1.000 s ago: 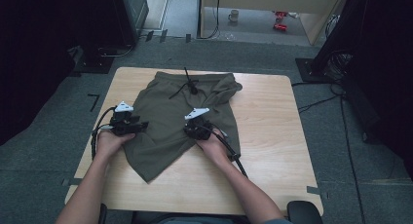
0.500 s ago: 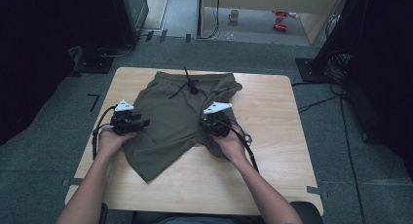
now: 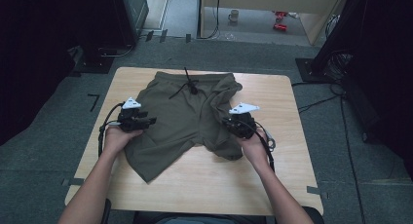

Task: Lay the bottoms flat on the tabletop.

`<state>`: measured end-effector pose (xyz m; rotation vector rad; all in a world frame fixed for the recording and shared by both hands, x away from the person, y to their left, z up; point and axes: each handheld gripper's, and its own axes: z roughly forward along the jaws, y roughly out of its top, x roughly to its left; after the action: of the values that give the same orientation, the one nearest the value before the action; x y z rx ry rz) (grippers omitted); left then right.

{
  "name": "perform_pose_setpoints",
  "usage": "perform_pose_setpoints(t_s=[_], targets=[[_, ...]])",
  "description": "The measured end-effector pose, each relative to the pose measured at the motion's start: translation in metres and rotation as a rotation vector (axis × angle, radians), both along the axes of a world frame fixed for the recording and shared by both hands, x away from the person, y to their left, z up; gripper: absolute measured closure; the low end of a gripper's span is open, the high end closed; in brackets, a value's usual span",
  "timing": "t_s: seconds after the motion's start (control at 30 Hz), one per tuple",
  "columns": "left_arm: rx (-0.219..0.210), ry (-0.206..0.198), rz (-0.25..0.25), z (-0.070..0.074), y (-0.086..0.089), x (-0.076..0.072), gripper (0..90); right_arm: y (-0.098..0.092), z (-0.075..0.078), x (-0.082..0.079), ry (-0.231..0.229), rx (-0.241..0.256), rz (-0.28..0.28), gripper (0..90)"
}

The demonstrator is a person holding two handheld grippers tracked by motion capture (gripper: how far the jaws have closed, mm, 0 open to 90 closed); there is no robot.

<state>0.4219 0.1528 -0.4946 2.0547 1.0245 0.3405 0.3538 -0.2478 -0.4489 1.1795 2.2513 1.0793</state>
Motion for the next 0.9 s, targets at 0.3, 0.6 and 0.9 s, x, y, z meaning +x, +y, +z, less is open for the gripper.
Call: perform_pose_setpoints(t_s=[0.3, 0.6, 0.9], targets=[[0.019, 0.022, -0.021, -0.005, -0.006, 0.005, 46.4, -0.044, -0.008, -0.014, 0.021, -0.040, -0.089, 83.9], [0.019, 0.031, -0.014, -0.007, -0.004, 0.007, 46.4, -0.082, -0.022, -0.033, 0.061, -0.078, -0.153, 83.9], [0.027, 0.037, -0.010, -0.008, -0.002, 0.006, 46.4, -0.102, -0.038, -0.058, 0.111, -0.119, -0.170, 83.8]])
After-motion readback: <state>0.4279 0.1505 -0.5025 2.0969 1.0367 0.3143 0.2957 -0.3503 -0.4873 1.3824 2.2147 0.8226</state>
